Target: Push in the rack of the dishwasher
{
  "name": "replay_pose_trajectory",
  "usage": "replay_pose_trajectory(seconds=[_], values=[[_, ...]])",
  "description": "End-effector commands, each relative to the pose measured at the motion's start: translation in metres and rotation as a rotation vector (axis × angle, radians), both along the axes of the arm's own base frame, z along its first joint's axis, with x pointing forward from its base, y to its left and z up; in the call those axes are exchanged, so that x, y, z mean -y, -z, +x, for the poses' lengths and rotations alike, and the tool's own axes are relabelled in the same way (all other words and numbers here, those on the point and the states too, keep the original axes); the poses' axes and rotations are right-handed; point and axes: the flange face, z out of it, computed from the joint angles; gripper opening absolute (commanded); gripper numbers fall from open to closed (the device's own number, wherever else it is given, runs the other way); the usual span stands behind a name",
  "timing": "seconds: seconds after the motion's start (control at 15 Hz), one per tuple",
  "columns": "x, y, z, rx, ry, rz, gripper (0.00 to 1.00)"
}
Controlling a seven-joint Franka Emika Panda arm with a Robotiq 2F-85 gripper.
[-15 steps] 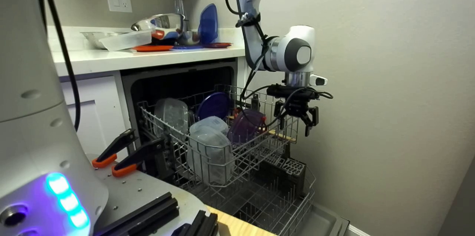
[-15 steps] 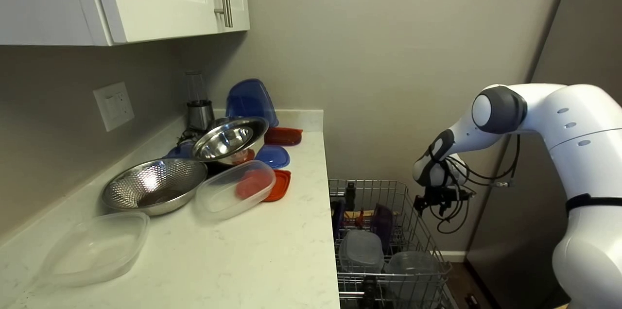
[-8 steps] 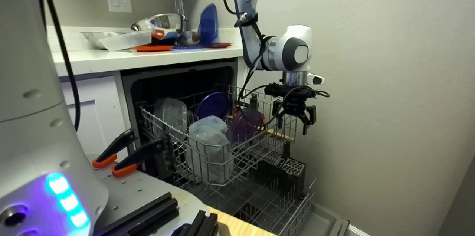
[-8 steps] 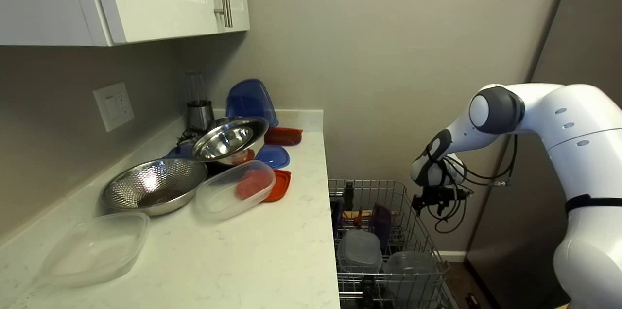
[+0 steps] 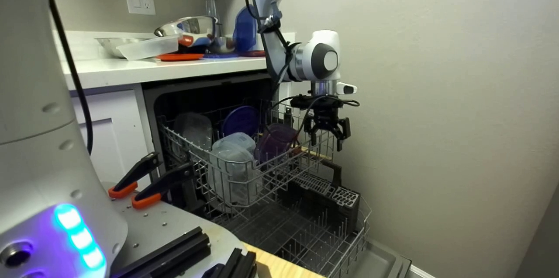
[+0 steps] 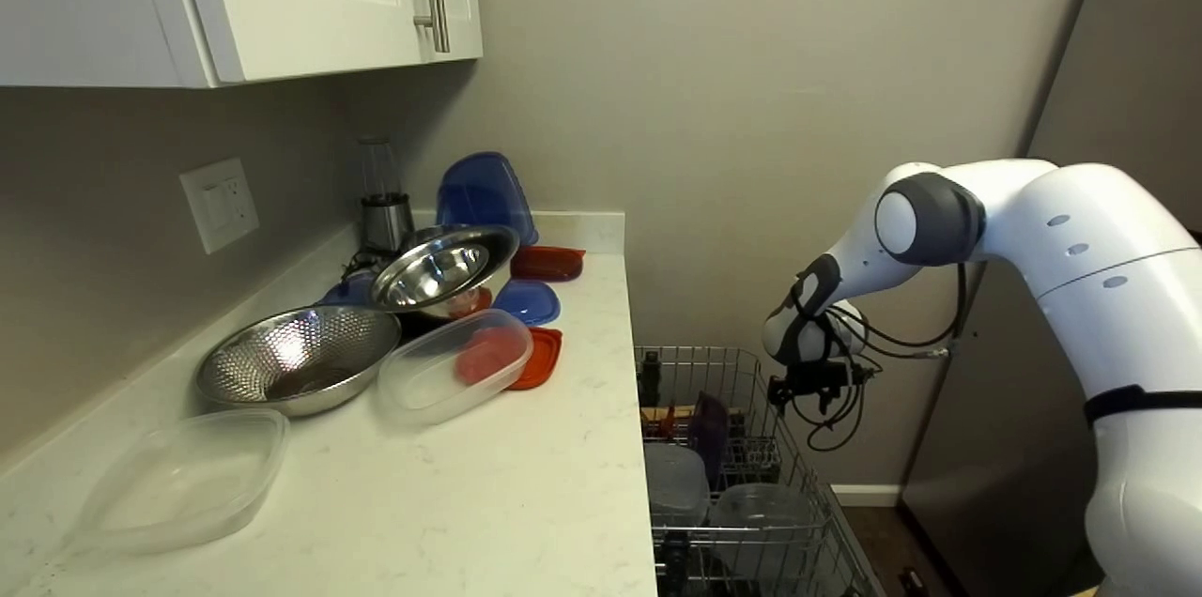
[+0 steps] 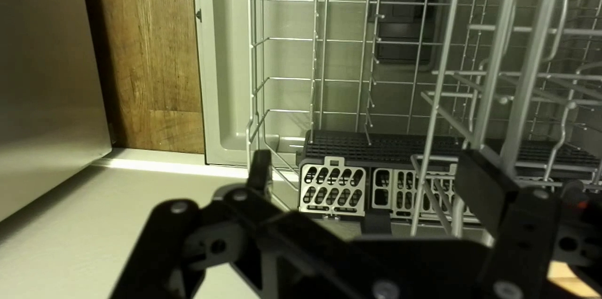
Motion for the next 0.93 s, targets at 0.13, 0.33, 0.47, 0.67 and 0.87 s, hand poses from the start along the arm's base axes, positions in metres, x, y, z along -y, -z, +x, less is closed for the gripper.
replay_pose_trajectory(seconds=[0.13,0.33,0.47,0.67,0.87], values=[[-0.083,-0.004,0.009,0.0,-0.013,-0.032,1.0],[-0.118,-0.009,0.016,0.012,-0.018,-0.05,1.0],[-0.141,-0.012,0.019,0.005,0.008,-0.054,1.0],[-0.174,-0.016,0.021,-0.007,0.042,-0.069,1.0],[-0.199,-0.019,0.022,-0.024,0.071,-0.056,1.0]])
